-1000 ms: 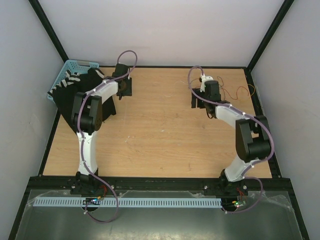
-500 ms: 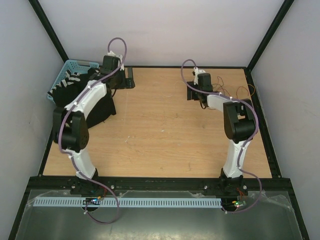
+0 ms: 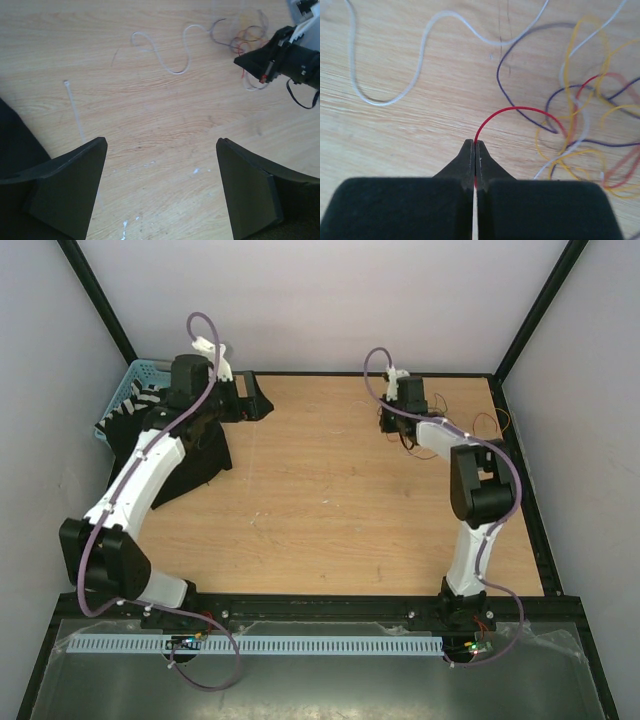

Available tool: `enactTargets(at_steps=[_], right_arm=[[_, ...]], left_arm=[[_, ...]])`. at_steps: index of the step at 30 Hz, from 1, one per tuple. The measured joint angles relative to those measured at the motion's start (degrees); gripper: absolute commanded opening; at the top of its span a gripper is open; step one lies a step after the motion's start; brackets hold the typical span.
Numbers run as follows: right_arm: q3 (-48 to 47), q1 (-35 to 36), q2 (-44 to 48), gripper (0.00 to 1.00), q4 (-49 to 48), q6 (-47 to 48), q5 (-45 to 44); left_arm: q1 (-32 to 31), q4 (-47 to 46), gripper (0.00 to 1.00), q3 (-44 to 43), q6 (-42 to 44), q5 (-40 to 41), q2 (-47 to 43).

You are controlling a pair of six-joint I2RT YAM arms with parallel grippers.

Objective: Zip-tie the wires
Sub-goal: Untie the cable at the center of the board.

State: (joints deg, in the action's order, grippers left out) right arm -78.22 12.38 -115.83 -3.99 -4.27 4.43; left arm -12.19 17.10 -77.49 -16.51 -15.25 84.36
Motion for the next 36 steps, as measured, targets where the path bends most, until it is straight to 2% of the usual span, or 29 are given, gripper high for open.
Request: enactTargets(at_steps=[3, 6, 11, 16, 20, 29, 32, 36], right_arm=[[-0.15, 0.00, 6.29, 0.00, 2.49, 0.42, 0.81], [-2.99, 0.00, 13.55, 0.00, 4.52, 1.40, 1.25], [-15.28, 0.00, 21.99, 0.00, 5.25, 4.13, 0.59], [-29.99, -0.17, 23.08, 0.00, 6.82, 6.75, -1.70], [-36.94, -0.66, 22.23, 0.00, 8.98, 7.80, -3.48], [-43.34, -1.92, 19.69, 0.00, 13.64, 9.20, -4.94], [-42.99, -2.43, 20.50, 0.00, 14.38, 8.41, -0.39], [-39.45, -2.56, 24.04, 0.00, 14.88, 7.08, 4.48]], left_arm=[[0.00, -0.52, 0.98, 0.20, -0.11, -3.67, -3.23], [0.00, -2.86, 0.99, 1.25, -0.68, -7.58, -7.02], [0.00, -10.27, 0.99, 5.57, -2.86, -13.60, -14.01], [0.00, -15.87, 0.99, 8.37, -5.03, -17.35, -16.96], [0.00, -17.86, 0.99, 8.50, -6.62, -19.76, -15.93], [-1.20, -20.35, 0.99, 8.50, -10.27, -23.56, -7.98], [-5.44, -22.45, 0.99, 8.46, -8.33, -20.57, -4.22], [-15.10, -26.75, 0.99, 7.41, -3.48, -16.37, 2.86]])
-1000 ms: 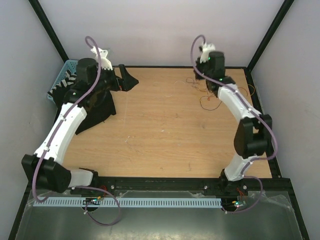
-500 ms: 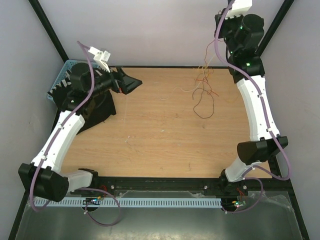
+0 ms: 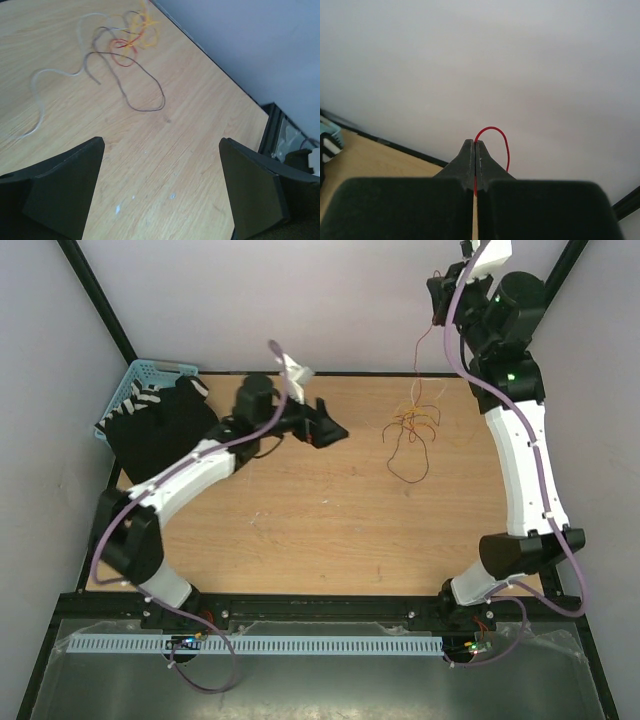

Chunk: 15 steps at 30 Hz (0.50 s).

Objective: Zip-tie the wires
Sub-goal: Untie the cable at the center of the board.

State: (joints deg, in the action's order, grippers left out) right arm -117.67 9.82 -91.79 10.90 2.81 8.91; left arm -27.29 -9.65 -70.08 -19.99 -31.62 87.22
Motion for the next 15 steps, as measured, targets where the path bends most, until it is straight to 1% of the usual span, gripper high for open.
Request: enactTargets(at_steps=[3, 7, 15], right_arm=[[3.04, 0.04, 3.41, 0.00, 0.39, -0.44, 1.25], [4.31, 0.04, 6.71, 0.00, 0.66, -0.94, 2.16], [7.82, 0.04, 13.70, 0.00, 0.76, -4.22, 5.57]], left_arm=[[-5.25, -4.39, 0.99, -2.86, 2.32, 2.08, 6.88], [-8.68, -12.07, 0.99, -8.61, 4.04, 6.03, 16.90], [-15.30, -31.67, 0.99, -19.93, 8.44, 17.53, 37.46]])
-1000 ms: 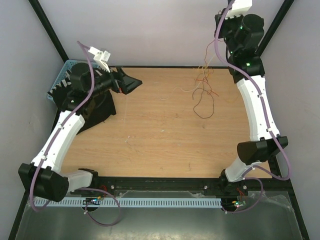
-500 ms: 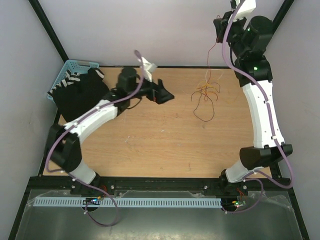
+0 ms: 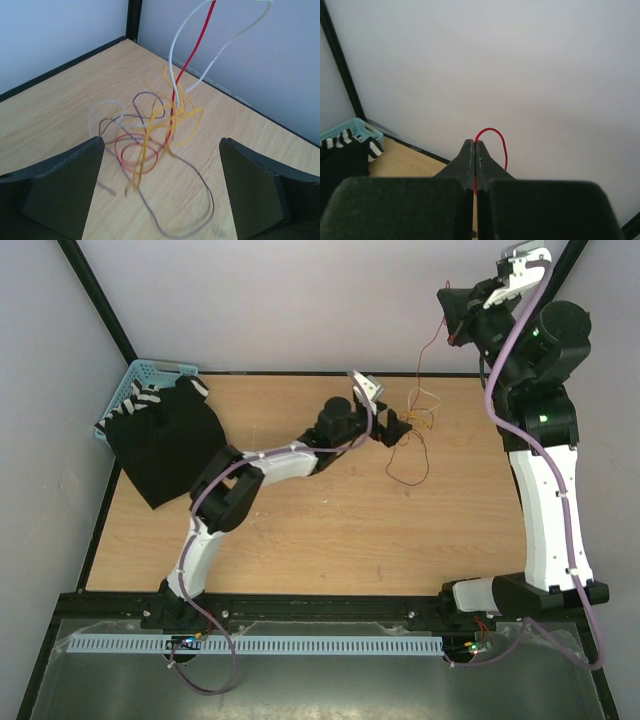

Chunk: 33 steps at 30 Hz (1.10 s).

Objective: Zip-tie the wires
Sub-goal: Untie the cable at the center of the board.

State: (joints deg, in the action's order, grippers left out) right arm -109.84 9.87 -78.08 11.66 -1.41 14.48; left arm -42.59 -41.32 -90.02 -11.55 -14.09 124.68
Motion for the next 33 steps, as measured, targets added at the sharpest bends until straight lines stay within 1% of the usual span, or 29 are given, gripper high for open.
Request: enactTargets(at_steps=[4, 5, 6, 9, 11, 13, 14, 16, 20, 27, 33], right_arm=[[2.95, 0.00, 3.50, 0.00, 0.04, -1.42, 1.99], [3.56, 0.00, 4.17, 0.00, 0.09, -1.60, 2.38], [4.17, 0.00, 4.83, 0.00, 0.11, -1.75, 2.78], [5.35, 0.00, 6.29, 0.00, 0.24, -2.29, 3.32], [5.86, 0.00, 7.13, 0.00, 0.28, -2.54, 3.52], [6.16, 0.00, 7.96, 0.00, 0.31, -2.69, 3.58], [6.23, 0.00, 8.35, 0.00, 0.35, -2.69, 3.58], [6.25, 0.00, 9.14, 0.00, 0.37, -2.69, 3.54], [4.98, 0.00, 10.29, 0.00, 0.92, -2.69, 3.04], [-1.60, 0.00, 12.55, 0.00, 1.55, -2.36, 0.66], [-2.82, 0.00, 20.74, 0.00, 1.49, -0.59, -4.85]], left_arm=[[-3.26, -4.22, 0.99, -6.03, 2.21, 2.78, 7.06], [-3.85, -4.87, 0.97, -7.37, 2.86, 3.15, 8.24], [-4.46, -5.62, 0.93, -8.70, 3.58, 3.69, 9.25], [-5.86, -6.01, 0.68, -11.43, 5.14, 5.62, 10.71], [-6.29, -6.12, 0.53, -12.24, 5.90, 6.88, 10.88], [-6.25, -6.45, 0.35, -12.46, 6.88, 7.82, 10.91], [-6.12, -6.56, 0.28, -12.46, 7.30, 8.33, 10.93], [-5.92, -6.69, 0.21, -12.46, 8.02, 9.29, 11.28], [-5.38, -6.01, 0.20, -12.46, 8.72, 10.51, 12.85], [-3.93, -2.34, 0.19, -12.46, 6.64, 10.86, 16.63], [-1.95, 0.31, 0.19, -12.55, 4.37, 11.34, 17.27]])
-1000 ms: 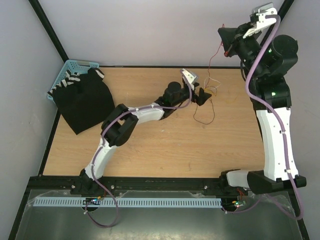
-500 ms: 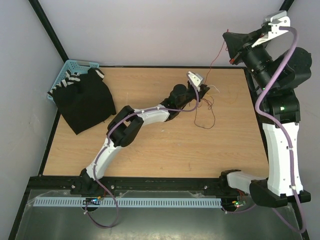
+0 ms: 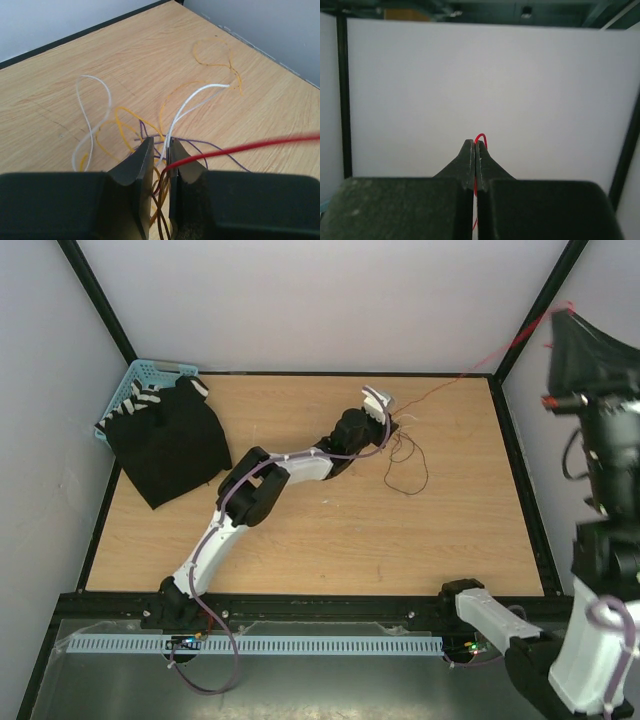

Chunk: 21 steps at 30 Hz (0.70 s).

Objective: Zip-tie the wires
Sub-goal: Untie the cable at the center of the board.

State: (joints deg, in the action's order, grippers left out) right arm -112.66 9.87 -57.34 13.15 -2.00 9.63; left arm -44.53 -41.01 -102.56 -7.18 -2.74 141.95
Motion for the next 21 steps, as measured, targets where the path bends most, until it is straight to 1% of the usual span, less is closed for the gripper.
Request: enactTargets(at_steps=[4, 7, 11, 16, 21], right_arm=[[1.81, 0.00, 6.82, 0.00, -0.37, 1.25, -4.09], [3.08, 0.00, 9.97, 0.00, -0.87, 1.99, -7.10], [3.96, 0.00, 10.32, 0.00, -0.61, 2.71, -10.25], [3.91, 0.00, 9.18, 0.00, 0.72, 3.54, -13.25], [3.23, 0.00, 9.22, 0.00, 1.38, 5.60, -20.48]], left_arm=[[0.98, 1.79, 0.22, -1.92, -1.05, 0.00, 0.44], [1.66, 3.87, 0.23, -4.50, -1.84, 0.02, 1.31], [2.67, 8.66, 0.26, -8.50, -4.61, -0.11, 2.86], [4.79, 14.16, 0.28, -13.55, -8.44, -0.90, 5.77], [7.02, 19.69, 0.28, -16.76, -10.60, -0.92, 8.02]])
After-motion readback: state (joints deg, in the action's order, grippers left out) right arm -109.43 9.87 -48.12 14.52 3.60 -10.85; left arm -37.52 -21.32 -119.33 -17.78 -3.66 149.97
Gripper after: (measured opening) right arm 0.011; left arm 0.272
